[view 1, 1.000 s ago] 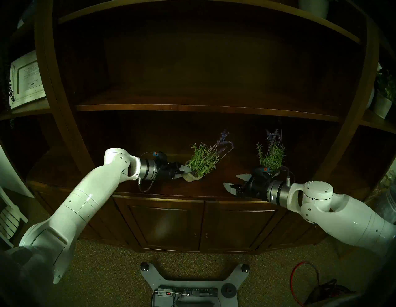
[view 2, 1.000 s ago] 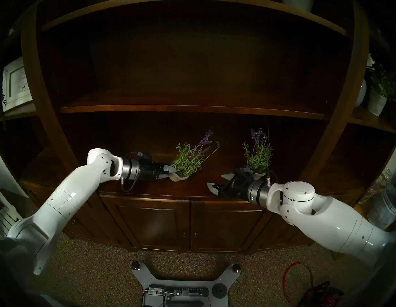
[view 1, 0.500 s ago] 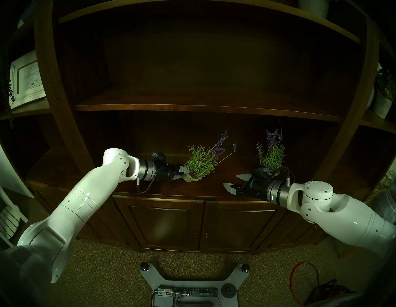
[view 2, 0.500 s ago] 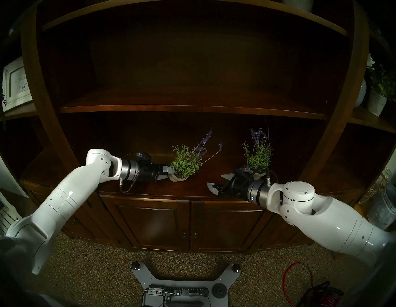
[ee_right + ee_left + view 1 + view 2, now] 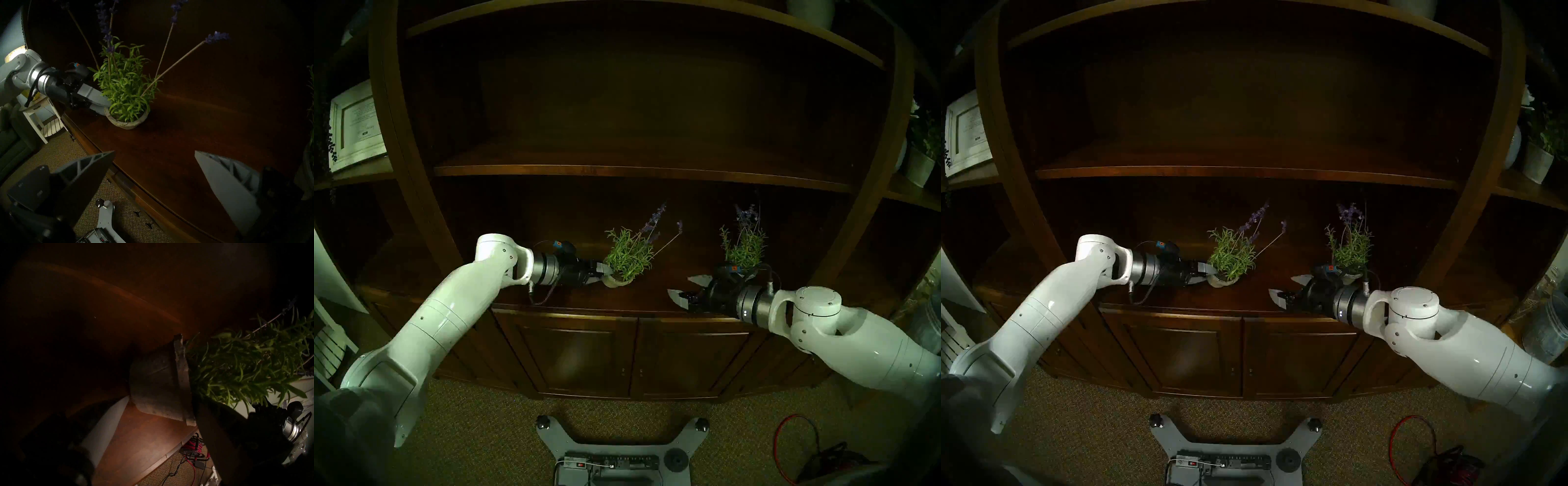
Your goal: Place the fake decorative plant upright
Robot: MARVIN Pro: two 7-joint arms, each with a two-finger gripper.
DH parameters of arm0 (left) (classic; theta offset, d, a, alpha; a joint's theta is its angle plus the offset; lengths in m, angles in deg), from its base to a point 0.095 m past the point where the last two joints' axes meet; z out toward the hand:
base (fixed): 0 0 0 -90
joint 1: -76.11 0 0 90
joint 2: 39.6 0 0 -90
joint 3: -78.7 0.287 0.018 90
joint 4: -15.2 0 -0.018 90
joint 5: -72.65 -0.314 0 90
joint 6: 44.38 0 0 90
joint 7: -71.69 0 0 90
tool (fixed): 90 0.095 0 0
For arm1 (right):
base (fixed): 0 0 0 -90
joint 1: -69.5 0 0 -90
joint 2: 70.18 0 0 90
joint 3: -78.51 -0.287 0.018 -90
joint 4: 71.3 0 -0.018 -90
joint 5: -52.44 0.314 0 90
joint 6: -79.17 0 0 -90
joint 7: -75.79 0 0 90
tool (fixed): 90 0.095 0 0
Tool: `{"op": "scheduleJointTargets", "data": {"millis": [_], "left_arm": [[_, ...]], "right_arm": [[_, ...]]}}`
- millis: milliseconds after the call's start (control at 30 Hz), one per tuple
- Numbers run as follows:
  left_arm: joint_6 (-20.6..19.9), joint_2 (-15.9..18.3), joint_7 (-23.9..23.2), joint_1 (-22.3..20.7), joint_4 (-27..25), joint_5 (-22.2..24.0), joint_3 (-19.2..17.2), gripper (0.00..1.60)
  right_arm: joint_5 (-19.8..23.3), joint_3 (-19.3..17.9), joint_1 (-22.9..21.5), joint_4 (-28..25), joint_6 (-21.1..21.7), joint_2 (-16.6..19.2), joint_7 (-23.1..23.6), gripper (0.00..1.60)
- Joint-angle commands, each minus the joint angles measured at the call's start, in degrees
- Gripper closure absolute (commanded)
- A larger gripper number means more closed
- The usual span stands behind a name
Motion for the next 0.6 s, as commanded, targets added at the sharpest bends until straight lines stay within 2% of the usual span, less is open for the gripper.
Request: {"op": "scheduleJointTargets", "data": {"millis": [0, 567], "left_arm": [[-0.5, -0.4, 0.4, -1.7, -0.3, 0.2, -0.3, 0.28], [-0.5, 0.7, 2.0, -1.2, -2.5, -0.1, -0.5, 0.26]], "right_arm": [[0.1, -1.3, -1.1, -0.7, -0.9, 0.0, -0.1, 0.00], [0.1, -1.3, -1.1, -0.7, -0.9, 0.0, -0.1, 0.00]]}}
